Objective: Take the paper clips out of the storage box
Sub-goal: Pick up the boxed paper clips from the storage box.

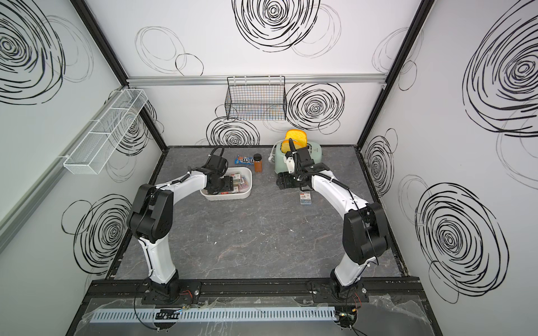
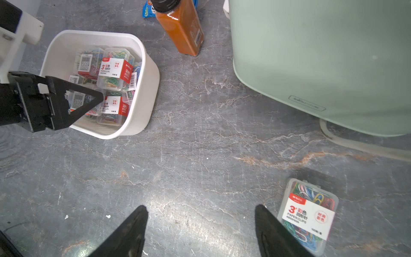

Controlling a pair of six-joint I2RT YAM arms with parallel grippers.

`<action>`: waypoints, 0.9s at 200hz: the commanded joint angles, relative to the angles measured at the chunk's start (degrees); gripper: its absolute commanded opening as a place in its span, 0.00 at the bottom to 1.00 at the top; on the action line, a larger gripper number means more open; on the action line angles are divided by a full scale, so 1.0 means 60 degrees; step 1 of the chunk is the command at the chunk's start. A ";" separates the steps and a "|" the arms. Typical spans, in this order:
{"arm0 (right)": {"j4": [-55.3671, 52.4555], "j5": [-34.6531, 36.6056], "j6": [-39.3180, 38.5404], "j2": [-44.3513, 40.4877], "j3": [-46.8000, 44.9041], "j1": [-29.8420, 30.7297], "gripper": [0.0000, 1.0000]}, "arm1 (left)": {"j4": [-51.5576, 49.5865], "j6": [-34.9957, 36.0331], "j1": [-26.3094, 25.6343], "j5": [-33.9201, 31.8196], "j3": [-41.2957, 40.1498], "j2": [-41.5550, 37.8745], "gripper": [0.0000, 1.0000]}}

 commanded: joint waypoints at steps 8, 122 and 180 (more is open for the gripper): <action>0.0306 -0.0995 -0.0072 -0.0339 0.0196 0.0053 0.78 | -0.0133 0.0288 0.0212 0.1863 0.0443 -0.0863 0.61; 0.2868 -0.3260 -0.0375 -0.1538 -0.1504 0.0062 0.78 | 0.0570 -0.1213 0.0281 0.6854 0.0124 -0.1757 0.62; 0.3913 -0.4075 -0.0313 -0.1855 -0.2341 0.0293 0.78 | 0.1165 -0.1782 0.0132 0.7592 -0.0405 -0.2145 0.63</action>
